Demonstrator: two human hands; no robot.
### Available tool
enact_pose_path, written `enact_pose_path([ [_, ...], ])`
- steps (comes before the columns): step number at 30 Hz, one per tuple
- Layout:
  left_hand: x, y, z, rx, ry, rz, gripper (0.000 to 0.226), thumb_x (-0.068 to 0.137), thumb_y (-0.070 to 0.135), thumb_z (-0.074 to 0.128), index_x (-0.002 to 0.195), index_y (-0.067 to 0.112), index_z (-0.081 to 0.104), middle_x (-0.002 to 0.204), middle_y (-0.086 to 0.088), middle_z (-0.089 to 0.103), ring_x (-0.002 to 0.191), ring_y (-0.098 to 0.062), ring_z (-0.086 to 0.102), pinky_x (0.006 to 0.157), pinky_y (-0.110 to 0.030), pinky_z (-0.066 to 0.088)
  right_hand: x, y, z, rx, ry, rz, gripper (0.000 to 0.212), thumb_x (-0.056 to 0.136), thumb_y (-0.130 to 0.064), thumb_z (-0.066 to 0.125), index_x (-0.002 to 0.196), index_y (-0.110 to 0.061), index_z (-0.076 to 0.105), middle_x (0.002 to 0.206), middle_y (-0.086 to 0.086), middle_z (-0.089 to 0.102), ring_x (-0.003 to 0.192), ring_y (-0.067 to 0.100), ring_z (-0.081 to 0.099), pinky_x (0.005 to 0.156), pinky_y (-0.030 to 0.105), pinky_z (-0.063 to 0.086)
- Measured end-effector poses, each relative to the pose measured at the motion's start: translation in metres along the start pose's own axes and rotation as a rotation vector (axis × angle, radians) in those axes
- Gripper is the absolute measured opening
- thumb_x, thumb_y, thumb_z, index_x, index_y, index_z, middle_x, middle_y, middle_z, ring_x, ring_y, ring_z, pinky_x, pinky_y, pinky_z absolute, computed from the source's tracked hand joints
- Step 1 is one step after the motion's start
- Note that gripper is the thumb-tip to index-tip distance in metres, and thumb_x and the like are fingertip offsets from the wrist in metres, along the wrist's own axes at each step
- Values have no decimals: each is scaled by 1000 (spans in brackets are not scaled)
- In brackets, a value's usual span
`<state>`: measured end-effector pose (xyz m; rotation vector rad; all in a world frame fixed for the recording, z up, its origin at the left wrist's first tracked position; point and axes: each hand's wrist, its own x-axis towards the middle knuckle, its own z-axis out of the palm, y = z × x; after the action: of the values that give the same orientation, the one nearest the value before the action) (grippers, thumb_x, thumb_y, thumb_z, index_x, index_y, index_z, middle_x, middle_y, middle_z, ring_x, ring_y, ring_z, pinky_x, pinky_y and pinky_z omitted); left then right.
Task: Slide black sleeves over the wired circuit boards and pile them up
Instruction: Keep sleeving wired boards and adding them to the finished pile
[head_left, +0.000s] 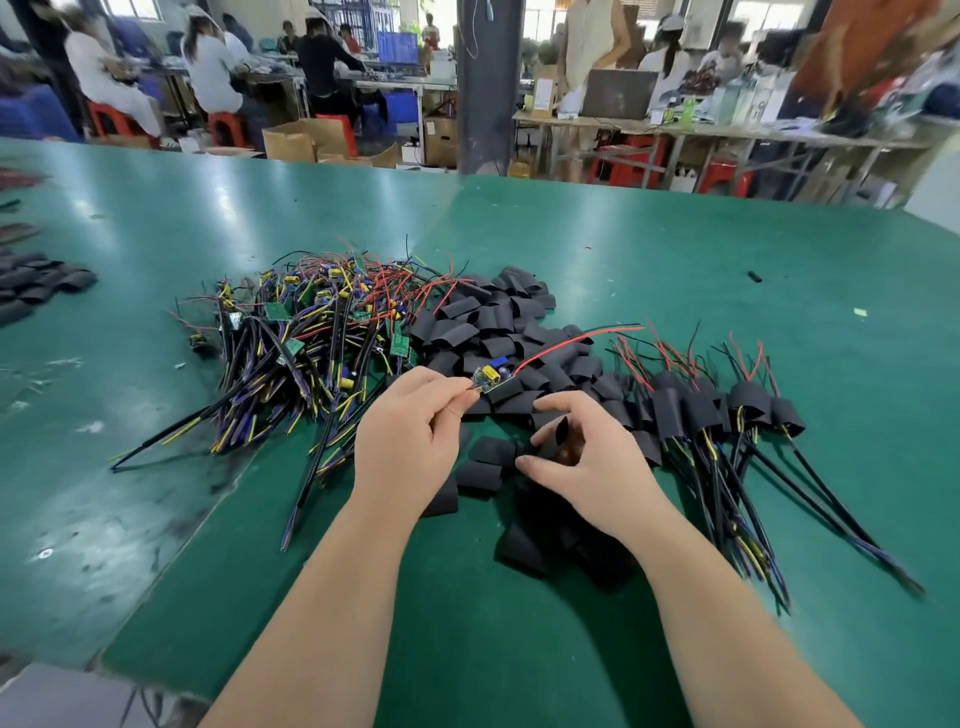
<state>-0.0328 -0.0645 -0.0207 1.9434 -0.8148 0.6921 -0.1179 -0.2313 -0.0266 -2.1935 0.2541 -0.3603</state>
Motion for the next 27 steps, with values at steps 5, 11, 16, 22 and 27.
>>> enact_pose_path([
  [5, 1, -3, 2, -58, 4, 1, 15, 87, 14, 62, 88, 4, 74, 81, 2, 65, 72, -12, 57, 62, -33, 48, 10, 0, -22, 826, 336, 164, 19, 83, -18, 73, 100, -13, 65, 83, 0, 71, 62, 8, 60, 59, 17, 50],
  [11, 0, 0, 3, -86, -39, 30, 15, 86, 13, 63, 88, 4, 75, 82, 1, 67, 70, -13, 60, 61, -30, 49, 14, 12, -51, 1588, 522, 334, 26, 83, -29, 67, 96, -7, 61, 102, 9, 57, 52, 5, 52, 52, 13, 46],
  [16, -1, 3, 2, -85, -60, 49, 15, 86, 12, 63, 88, 3, 75, 80, 0, 67, 68, -15, 61, 59, -30, 49, 15, 11, -54, 1797, 606, 330, 21, 92, -24, 61, 97, -4, 60, 130, 17, 55, 56, 8, 61, 54, 14, 50],
  [22, -1, 4, 3, -80, -84, 50, 15, 86, 14, 63, 87, 5, 75, 79, 1, 66, 68, -14, 60, 59, -30, 49, 14, 8, -55, 1819, 575, 279, 24, 90, -25, 63, 99, -3, 59, 118, 13, 54, 58, 8, 62, 56, 14, 51],
  [27, -2, 3, 7, -81, -125, 57, 14, 85, 16, 64, 87, 7, 75, 79, 4, 66, 69, -10, 58, 60, -28, 50, 12, -1, -48, 1533, 406, 178, 25, 75, -24, 68, 94, -11, 57, 89, 5, 67, 54, 4, 50, 55, 12, 45],
])
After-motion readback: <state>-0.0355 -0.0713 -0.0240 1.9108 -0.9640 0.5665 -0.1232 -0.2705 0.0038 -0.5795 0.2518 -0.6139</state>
